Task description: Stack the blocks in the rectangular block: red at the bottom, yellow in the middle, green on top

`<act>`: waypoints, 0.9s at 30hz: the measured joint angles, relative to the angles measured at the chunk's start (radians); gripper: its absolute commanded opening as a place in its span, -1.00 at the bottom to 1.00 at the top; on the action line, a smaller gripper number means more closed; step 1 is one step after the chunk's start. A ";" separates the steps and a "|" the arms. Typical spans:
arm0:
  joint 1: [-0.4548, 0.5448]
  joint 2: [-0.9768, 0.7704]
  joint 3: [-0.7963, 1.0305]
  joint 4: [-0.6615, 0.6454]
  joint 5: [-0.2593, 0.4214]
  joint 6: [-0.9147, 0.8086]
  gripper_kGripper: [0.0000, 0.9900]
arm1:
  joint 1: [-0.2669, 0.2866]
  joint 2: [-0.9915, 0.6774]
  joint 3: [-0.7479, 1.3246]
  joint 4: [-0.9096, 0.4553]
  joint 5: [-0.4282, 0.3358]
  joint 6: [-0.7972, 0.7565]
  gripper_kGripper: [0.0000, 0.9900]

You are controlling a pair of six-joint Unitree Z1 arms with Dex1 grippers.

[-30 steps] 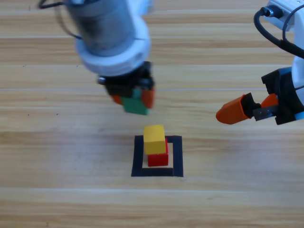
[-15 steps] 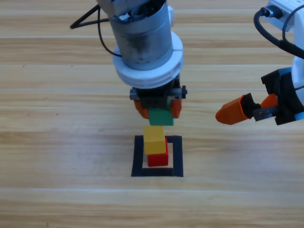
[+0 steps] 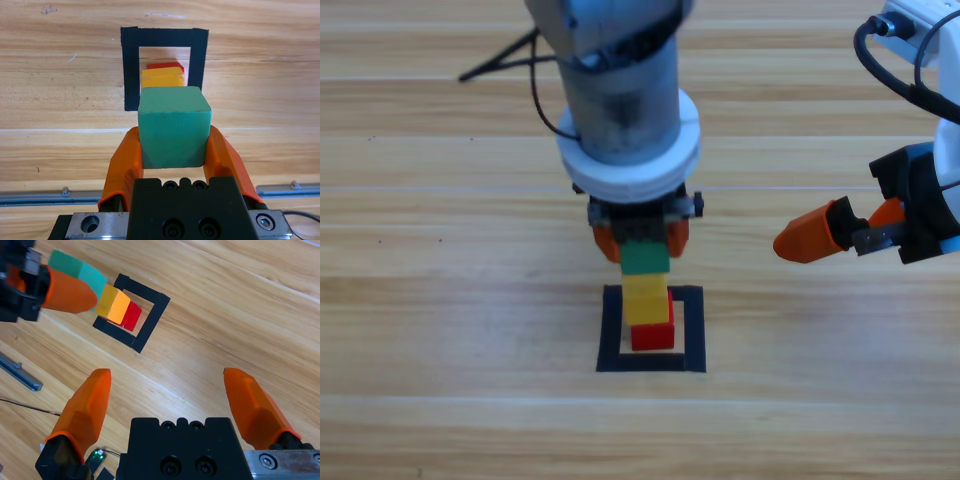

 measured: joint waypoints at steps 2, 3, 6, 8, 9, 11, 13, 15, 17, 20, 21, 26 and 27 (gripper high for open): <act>0.000 0.017 0.000 0.000 0.000 0.001 -0.37 | 0.000 0.000 0.000 0.000 0.000 0.000 1.00; 0.000 0.024 0.000 0.000 0.000 0.002 -0.37 | 0.000 0.000 0.000 0.000 0.000 0.000 1.00; 0.000 0.032 -0.001 0.000 0.000 0.003 -0.37 | 0.000 0.000 0.000 0.000 0.000 0.000 1.00; 0.000 0.032 -0.003 0.001 0.000 0.004 -0.37 | 0.000 0.000 0.000 0.000 0.000 0.000 1.00; 0.000 0.032 -0.003 0.001 0.000 0.005 -0.37 | 0.000 0.000 0.000 0.000 0.000 0.000 1.00; 0.000 0.032 -0.003 0.001 0.000 0.005 -0.37 | 0.000 0.000 0.000 0.000 0.000 0.000 1.00; 0.000 0.034 -0.003 0.001 0.000 0.008 -0.37 | 0.000 0.000 0.000 0.000 0.000 0.000 1.00; 0.000 0.040 -0.003 0.001 0.000 0.008 -0.37 | 0.000 0.000 0.000 0.000 0.000 0.000 1.00; 0.000 0.048 -0.003 0.001 0.000 0.009 -0.37 | 0.000 0.000 0.000 0.000 0.000 0.000 1.00; 0.000 0.052 -0.003 0.001 0.000 0.012 -0.37 | 0.000 0.000 0.000 0.000 0.000 0.000 1.00; 0.000 0.053 -0.004 0.001 0.000 0.015 -0.37 | 0.000 0.000 0.000 0.000 0.000 0.000 1.00; 0.000 0.053 -0.004 0.001 0.000 0.016 -0.37 | 0.000 0.000 0.000 0.000 0.000 0.000 1.00; 0.000 0.053 -0.004 0.001 0.000 0.016 -0.37 | 0.000 0.000 0.000 0.000 0.000 0.000 1.00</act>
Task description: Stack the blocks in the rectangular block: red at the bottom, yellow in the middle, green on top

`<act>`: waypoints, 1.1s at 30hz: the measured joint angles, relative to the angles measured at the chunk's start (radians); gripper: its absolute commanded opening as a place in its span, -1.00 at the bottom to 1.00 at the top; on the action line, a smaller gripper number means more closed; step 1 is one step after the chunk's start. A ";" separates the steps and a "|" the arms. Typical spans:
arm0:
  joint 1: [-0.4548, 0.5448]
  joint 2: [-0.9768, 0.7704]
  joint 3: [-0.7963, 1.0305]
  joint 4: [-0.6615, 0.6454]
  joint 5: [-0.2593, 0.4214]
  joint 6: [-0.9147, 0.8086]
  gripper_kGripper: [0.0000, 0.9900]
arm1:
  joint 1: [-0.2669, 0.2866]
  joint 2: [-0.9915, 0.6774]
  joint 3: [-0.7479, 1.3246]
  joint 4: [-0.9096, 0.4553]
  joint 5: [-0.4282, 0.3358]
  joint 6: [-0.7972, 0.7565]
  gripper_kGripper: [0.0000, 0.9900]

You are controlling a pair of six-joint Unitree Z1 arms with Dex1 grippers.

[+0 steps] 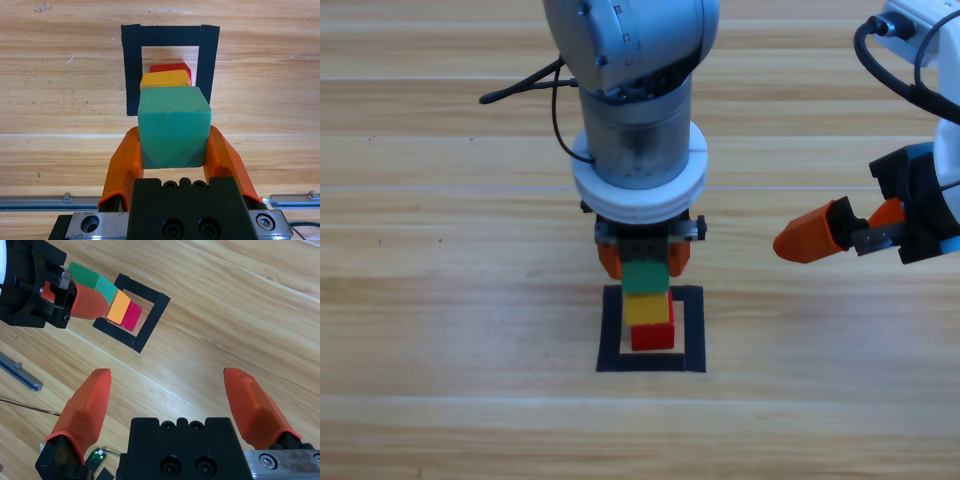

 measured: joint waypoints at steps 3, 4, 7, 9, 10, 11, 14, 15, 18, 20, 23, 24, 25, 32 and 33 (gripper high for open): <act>0.000 0.000 -0.001 0.000 0.000 0.000 -0.37 | 0.000 0.000 0.000 0.000 0.000 0.000 1.00; 0.000 0.000 -0.002 0.000 0.000 0.000 -0.37 | 0.000 0.000 0.000 0.000 0.000 0.000 1.00; 0.000 0.007 -0.018 0.000 0.001 0.002 -0.37 | 0.000 0.000 0.000 0.000 0.000 0.000 1.00; 0.000 0.015 -0.031 0.000 0.001 0.004 -0.37 | 0.000 0.000 0.000 0.000 0.000 0.000 1.00; 0.000 0.018 -0.033 0.000 0.001 0.005 -0.37 | 0.000 0.000 0.000 0.000 0.000 0.000 1.00; 0.000 0.020 -0.033 0.000 0.001 0.005 -0.37 | 0.000 0.000 0.000 0.000 0.000 0.000 1.00; 0.000 0.022 -0.033 0.000 0.001 0.006 -0.37 | 0.000 0.000 0.000 0.000 0.000 0.000 1.00; 0.000 0.022 -0.034 0.000 0.001 0.006 -0.37 | 0.000 0.000 0.000 0.000 0.000 0.000 1.00; 0.000 0.022 -0.036 0.000 0.001 0.006 -0.37 | 0.000 0.000 0.000 0.000 0.000 0.000 1.00; 0.000 0.022 -0.037 0.000 0.001 0.006 -0.37 | 0.000 0.000 0.000 0.000 0.000 0.000 1.00; 0.000 0.022 -0.037 0.000 0.001 0.011 -0.37 | 0.000 0.000 0.000 0.000 0.000 0.000 1.00; 0.000 0.022 -0.037 0.000 0.001 0.015 -0.37 | 0.000 0.000 0.000 0.000 0.000 0.000 1.00; 0.000 0.022 -0.037 0.000 0.002 0.016 -0.37 | 0.000 0.000 0.000 0.000 0.000 0.000 1.00; 0.000 0.022 -0.037 0.000 0.003 0.017 -0.37 | 0.000 0.000 0.000 0.000 0.000 0.000 1.00; 0.000 0.022 -0.037 0.000 0.003 0.017 -0.37 | 0.000 0.000 0.000 0.000 0.000 0.000 1.00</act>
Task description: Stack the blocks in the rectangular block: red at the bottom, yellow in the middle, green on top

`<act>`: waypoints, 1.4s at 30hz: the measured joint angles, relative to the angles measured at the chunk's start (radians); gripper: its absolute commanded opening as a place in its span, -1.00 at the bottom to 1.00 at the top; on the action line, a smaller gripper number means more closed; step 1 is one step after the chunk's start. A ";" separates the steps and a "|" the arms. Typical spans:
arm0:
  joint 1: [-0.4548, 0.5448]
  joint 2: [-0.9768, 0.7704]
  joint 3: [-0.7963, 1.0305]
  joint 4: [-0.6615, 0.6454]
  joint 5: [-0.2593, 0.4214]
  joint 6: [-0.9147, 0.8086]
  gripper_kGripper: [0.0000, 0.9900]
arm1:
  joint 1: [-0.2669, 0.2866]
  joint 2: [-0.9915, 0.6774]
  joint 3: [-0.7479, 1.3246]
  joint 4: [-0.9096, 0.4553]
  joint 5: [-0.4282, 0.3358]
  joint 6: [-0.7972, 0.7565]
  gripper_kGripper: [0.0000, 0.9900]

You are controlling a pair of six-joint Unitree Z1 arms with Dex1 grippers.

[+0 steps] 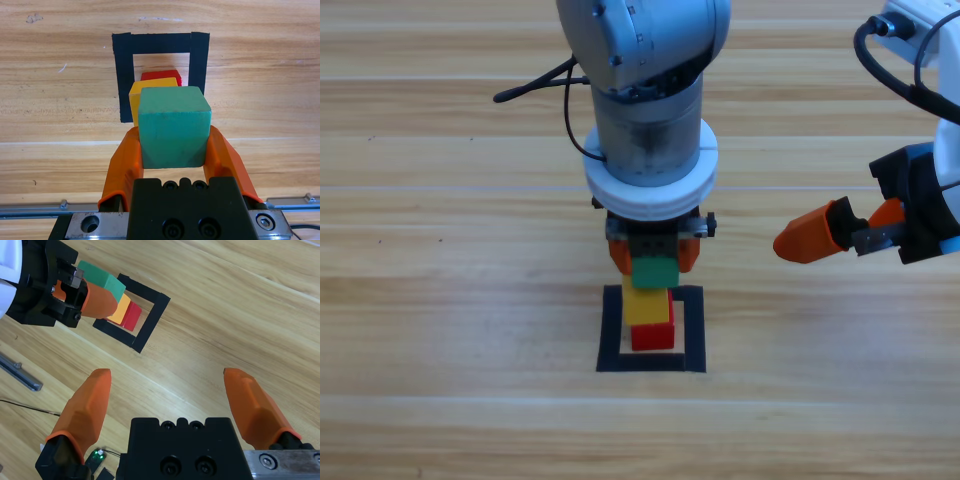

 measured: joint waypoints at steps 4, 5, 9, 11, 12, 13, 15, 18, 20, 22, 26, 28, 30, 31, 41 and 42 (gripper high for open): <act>0.000 0.000 0.001 0.000 0.000 0.001 -0.37 | 0.000 0.000 0.000 0.000 0.000 0.000 1.00; 0.000 0.000 0.002 0.000 0.000 0.001 -0.37 | 0.000 0.000 0.000 0.000 0.000 0.000 1.00; 0.000 0.000 0.005 0.000 0.000 0.004 -0.37 | 0.000 0.000 0.000 0.000 0.001 0.000 1.00; 0.000 0.000 0.009 0.000 0.000 0.007 -0.37 | 0.000 0.000 0.000 0.000 0.001 0.000 1.00; 0.000 0.000 0.011 0.000 0.000 0.008 -0.37 | 0.000 0.000 0.000 0.000 0.001 0.000 1.00; 0.000 0.000 0.014 0.000 0.000 0.009 -0.37 | 0.000 0.000 0.000 0.000 0.001 0.000 1.00; 0.000 0.000 0.016 0.000 0.001 0.010 -0.37 | 0.000 0.000 0.000 0.000 0.001 0.000 1.00; 0.000 0.000 0.018 0.000 0.004 0.011 -0.37 | 0.000 0.000 0.000 0.000 0.001 0.000 1.00; 0.000 0.000 0.018 0.000 0.005 0.011 -0.37 | 0.000 0.000 0.000 0.000 0.001 0.000 1.00; 0.000 0.000 0.018 0.000 0.005 0.011 -0.37 | 0.000 0.000 0.000 0.000 0.001 0.000 1.00; 0.000 0.000 0.018 0.000 0.006 0.011 -0.36 | 0.000 0.000 0.000 0.000 0.001 0.000 1.00; 0.000 0.000 0.019 0.000 0.007 0.011 -0.36 | 0.000 0.000 0.000 0.000 0.001 0.000 1.00; 0.000 0.000 0.022 0.000 0.007 0.011 -0.31 | 0.000 0.000 0.000 0.000 0.001 0.000 1.00; 0.000 0.000 0.024 0.000 0.007 0.011 -0.28 | 0.000 0.000 0.000 0.000 0.001 0.000 1.00; 0.000 0.004 0.027 0.000 0.007 0.011 0.74 | 0.000 0.000 0.000 0.000 0.001 -0.003 1.00; 0.000 0.006 0.027 0.000 0.007 0.011 0.83 | 0.000 0.000 0.000 0.000 0.001 -0.003 1.00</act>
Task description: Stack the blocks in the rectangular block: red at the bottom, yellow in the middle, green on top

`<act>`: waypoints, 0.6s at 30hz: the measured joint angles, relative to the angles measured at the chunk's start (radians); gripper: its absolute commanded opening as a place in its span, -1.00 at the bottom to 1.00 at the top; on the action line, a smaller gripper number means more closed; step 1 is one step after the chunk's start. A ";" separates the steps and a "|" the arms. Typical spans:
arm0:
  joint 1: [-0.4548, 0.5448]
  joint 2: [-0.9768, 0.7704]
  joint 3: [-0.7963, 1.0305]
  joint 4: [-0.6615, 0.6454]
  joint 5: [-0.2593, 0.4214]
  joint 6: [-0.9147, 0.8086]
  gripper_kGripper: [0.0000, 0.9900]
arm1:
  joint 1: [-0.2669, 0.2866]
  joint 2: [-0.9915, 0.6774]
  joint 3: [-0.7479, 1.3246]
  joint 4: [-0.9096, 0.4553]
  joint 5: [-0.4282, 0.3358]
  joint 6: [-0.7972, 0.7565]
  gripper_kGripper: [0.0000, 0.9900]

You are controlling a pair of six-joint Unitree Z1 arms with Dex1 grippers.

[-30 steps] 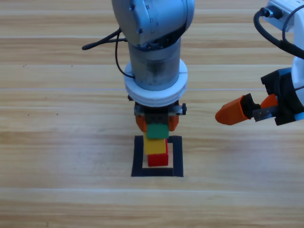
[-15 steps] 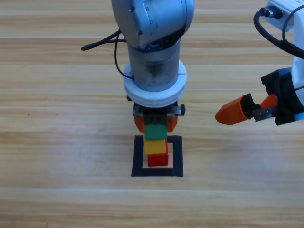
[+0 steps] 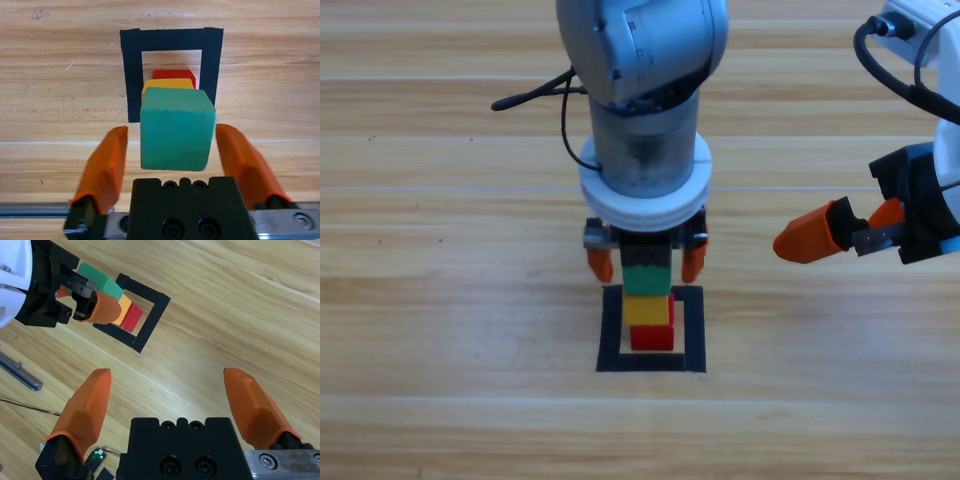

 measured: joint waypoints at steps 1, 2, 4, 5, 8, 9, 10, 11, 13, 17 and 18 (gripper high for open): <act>0.000 0.003 0.000 0.000 0.000 -0.002 0.90 | 0.000 0.000 0.000 0.000 0.000 0.000 1.00; 0.000 0.008 0.000 0.000 0.000 -0.005 0.92 | 0.000 0.000 0.000 0.000 0.000 0.000 1.00; 0.000 0.011 0.000 0.000 0.000 -0.008 0.92 | 0.000 0.000 0.000 0.000 0.000 0.000 1.00; 0.000 0.012 0.000 0.000 0.000 -0.009 0.92 | 0.000 0.000 0.000 0.000 -0.001 0.000 1.00; 0.000 0.012 -0.004 0.000 0.000 -0.010 0.92 | 0.000 0.000 0.000 0.000 -0.003 0.000 1.00; 0.000 0.011 -0.005 0.000 0.000 -0.010 0.92 | 0.000 0.000 0.000 0.000 -0.005 0.000 1.00; 0.000 0.011 -0.007 0.000 0.000 -0.011 0.92 | 0.000 0.000 0.000 0.000 -0.007 0.000 1.00; 0.000 0.011 -0.015 0.000 0.005 -0.013 0.92 | 0.000 0.000 0.000 0.000 -0.010 0.000 1.00; 0.000 0.011 -0.035 0.000 0.023 -0.017 0.92 | 0.000 0.000 0.000 0.000 -0.013 0.000 1.00; -0.006 -0.038 -0.062 0.000 0.102 -0.049 0.92 | 0.000 0.000 0.000 0.000 -0.035 0.000 1.00; -0.013 -0.072 -0.054 0.000 0.129 -0.057 0.92 | 0.000 0.000 0.000 0.000 -0.046 0.000 1.00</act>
